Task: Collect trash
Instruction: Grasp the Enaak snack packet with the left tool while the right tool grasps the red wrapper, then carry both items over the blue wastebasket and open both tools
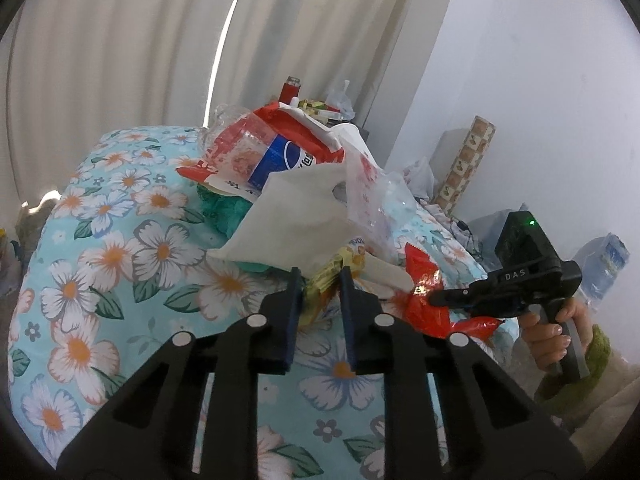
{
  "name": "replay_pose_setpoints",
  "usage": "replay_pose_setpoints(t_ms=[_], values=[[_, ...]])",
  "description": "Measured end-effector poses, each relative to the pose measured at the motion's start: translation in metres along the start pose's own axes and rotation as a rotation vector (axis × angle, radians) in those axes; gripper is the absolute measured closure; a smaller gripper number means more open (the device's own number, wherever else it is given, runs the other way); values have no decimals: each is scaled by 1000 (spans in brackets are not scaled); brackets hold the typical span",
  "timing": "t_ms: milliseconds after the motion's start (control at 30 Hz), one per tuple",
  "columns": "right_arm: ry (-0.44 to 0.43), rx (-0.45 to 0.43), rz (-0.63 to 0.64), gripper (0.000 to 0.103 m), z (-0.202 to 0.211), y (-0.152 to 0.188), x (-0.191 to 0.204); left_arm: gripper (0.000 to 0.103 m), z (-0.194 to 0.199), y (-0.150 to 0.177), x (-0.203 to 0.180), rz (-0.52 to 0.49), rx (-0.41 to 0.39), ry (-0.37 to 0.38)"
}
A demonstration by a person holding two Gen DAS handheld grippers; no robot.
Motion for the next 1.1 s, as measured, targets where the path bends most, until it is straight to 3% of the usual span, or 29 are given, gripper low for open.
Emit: replay_pose_setpoints(t_ms=[433, 1100], values=[[18, -59, 3, 99, 33, 3, -9, 101, 27, -4, -22, 33, -27, 68], [-32, -216, 20, 99, 102, 4, -7, 101, 66, -10, -77, -24, -67, 152]])
Point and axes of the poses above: each gripper's, at about its wrist camera, not at the fingertips, and z roughly against the way its jaws point, x to its left, y to its underside, the point moved 10 cm from there along -z, roughly the way its jaws point, and after that the axes turned 8 degrees about z, right-handed, at the moved point
